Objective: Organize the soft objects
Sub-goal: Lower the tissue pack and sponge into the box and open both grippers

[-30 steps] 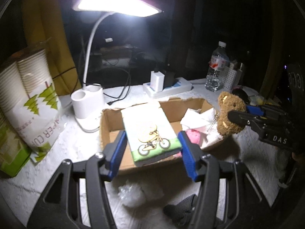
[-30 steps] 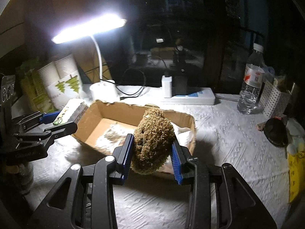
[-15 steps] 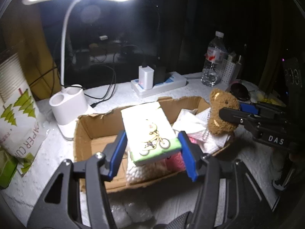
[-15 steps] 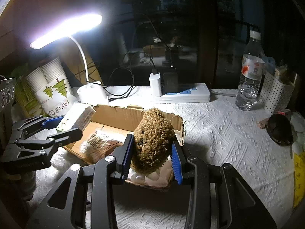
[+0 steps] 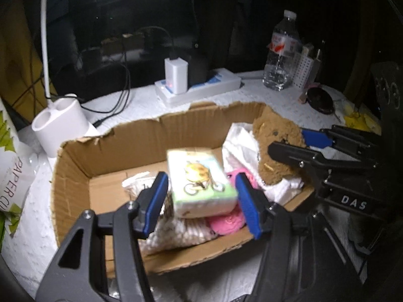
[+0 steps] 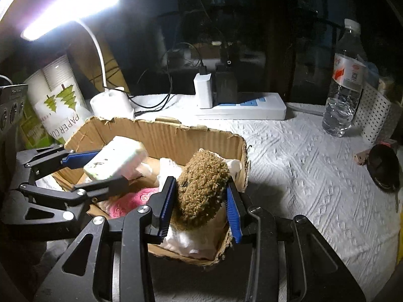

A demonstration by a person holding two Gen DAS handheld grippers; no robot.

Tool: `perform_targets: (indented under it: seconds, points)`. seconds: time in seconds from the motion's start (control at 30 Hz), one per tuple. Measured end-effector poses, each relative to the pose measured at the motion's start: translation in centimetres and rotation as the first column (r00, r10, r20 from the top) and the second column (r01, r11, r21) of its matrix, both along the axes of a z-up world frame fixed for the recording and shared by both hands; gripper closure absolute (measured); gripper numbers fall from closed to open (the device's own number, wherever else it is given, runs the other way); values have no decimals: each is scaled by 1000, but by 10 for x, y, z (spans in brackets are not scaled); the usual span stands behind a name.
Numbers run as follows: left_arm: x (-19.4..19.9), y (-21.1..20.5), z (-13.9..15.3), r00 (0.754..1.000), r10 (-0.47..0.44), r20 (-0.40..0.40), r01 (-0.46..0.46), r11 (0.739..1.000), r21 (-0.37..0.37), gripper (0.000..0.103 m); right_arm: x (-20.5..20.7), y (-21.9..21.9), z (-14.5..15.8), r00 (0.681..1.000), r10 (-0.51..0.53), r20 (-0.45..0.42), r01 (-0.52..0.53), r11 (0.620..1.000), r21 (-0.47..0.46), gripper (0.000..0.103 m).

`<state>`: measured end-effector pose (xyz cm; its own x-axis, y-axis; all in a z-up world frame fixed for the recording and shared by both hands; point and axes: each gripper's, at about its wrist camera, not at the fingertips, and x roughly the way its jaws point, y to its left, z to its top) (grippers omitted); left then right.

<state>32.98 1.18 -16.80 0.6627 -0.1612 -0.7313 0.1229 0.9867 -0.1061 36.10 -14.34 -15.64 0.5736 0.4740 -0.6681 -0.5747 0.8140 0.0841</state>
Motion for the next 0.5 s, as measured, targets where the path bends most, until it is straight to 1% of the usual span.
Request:
perform_targets:
  seconds: [0.13,0.23,0.27,0.3,0.33,0.4,0.5]
  points:
    - [2,-2,-2,1000,-1,-13,1,1000,7,46,0,2,1,1000,-1,3,1,1000,-5,59]
    - [0,-2,1,1000,2,-6,-2,1000,10,45,-1,2,1,1000,2,-5,-2,1000,-2,53]
    - [-1,-2,3,1000,5,0,-5,1000,11,42,-1,2,1,1000,3,-6,-3,1000,-1,51]
    - [-2,-1,5,1000,9,4,-10,1000,10,37,-2,1,2,1000,5,-10,-5,1000,1,50]
    - [-3,0,6,1000,15,9,-15,1000,8,35,-2,1,2,1000,4,-10,-4,1000,0,49]
    - [-6,3,9,999,29,14,-29,1000,4,34,-4,0,4,1000,5,-9,-5,1000,-1,46]
    - [-10,8,13,999,49,21,-49,999,2,33,-10,-2,8,1000,-6,5,6,1000,-5,44]
